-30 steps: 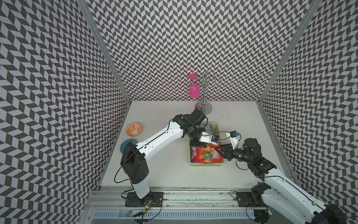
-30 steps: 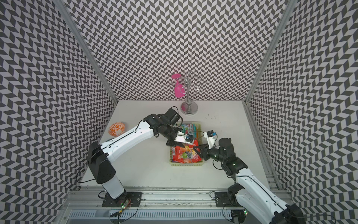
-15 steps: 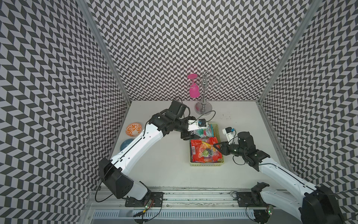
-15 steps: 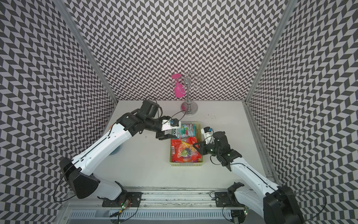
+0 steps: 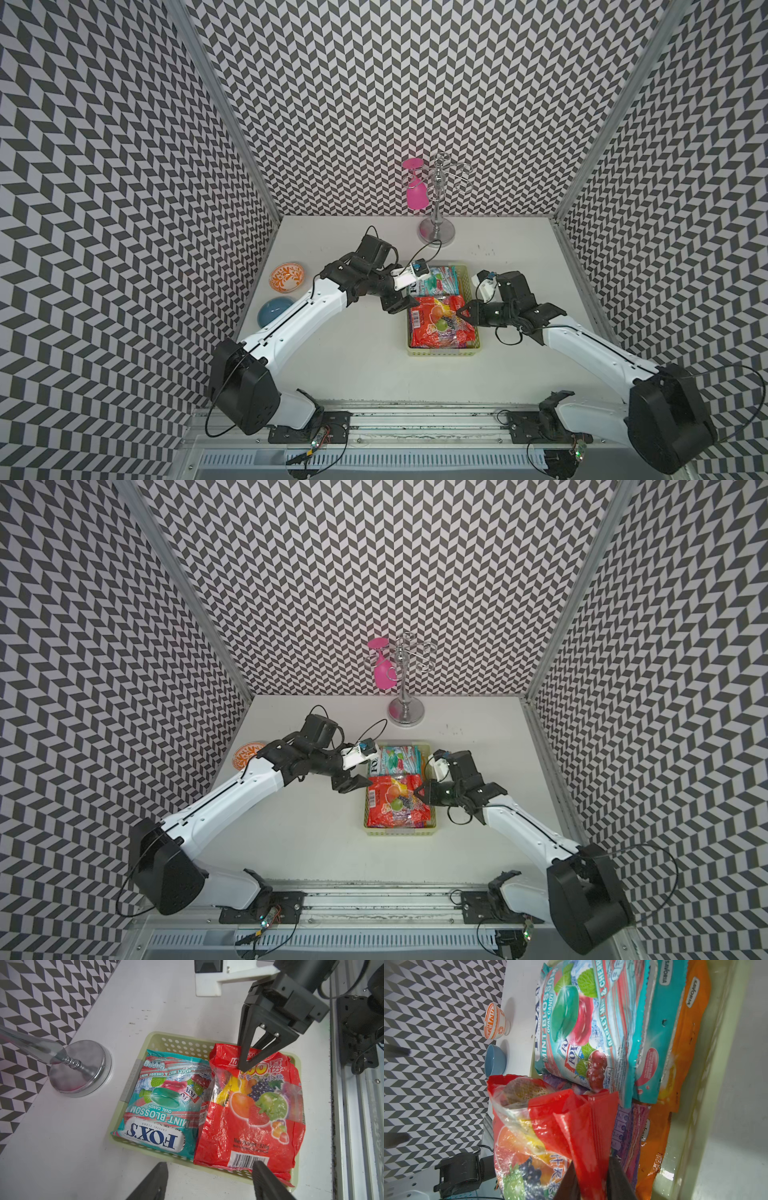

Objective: Put the candies in the basket
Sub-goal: Place the candy in the basket.

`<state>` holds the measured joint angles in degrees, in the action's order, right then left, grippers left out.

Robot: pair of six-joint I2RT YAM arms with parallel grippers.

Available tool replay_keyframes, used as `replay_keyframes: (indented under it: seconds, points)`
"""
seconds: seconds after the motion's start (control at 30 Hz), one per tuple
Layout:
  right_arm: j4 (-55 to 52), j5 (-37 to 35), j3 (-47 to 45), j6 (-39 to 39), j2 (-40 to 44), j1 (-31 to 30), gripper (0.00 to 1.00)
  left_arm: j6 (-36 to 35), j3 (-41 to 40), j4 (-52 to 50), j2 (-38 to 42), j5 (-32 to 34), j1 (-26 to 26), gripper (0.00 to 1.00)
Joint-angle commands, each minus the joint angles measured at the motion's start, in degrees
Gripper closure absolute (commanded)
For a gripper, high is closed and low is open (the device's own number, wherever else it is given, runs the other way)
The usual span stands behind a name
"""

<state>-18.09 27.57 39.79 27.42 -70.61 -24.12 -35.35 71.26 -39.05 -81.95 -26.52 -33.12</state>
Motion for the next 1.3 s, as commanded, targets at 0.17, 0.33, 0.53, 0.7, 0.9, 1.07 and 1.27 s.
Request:
replay_keyframes:
  seconds: [0.17,0.33,0.53,0.7,0.9,1.07,1.27]
  points:
    - [-5.73,-0.44,2.74,0.72,0.17,-0.49,0.62,8.15,-0.76,7.7,-3.26,2.99,-0.25,0.26]
    - [-3.91,-2.36,5.27,-0.11,3.44,-0.05,0.53,9.61,-1.56,9.27,-5.92,8.5,-1.84,0.23]
    - [-2.94,-3.82,7.17,-1.36,5.48,0.57,0.53,10.41,-2.71,10.3,-7.57,10.09,-2.36,0.2]
    - [2.74,1.37,6.64,0.79,3.47,0.33,0.59,10.63,-1.32,9.59,-10.52,11.1,-3.26,0.19]
    - [10.37,3.25,-0.9,4.29,-1.77,-0.8,0.64,11.74,-2.11,10.41,-12.34,13.77,-3.26,0.19]
    - [9.26,-0.49,-3.77,3.16,-4.65,0.67,0.65,11.82,-3.15,11.02,-13.0,14.72,-3.26,0.19]
    - [6.7,1.65,-1.39,2.49,-0.35,1.19,0.65,11.63,-3.83,10.56,-9.7,12.32,-3.26,0.18]
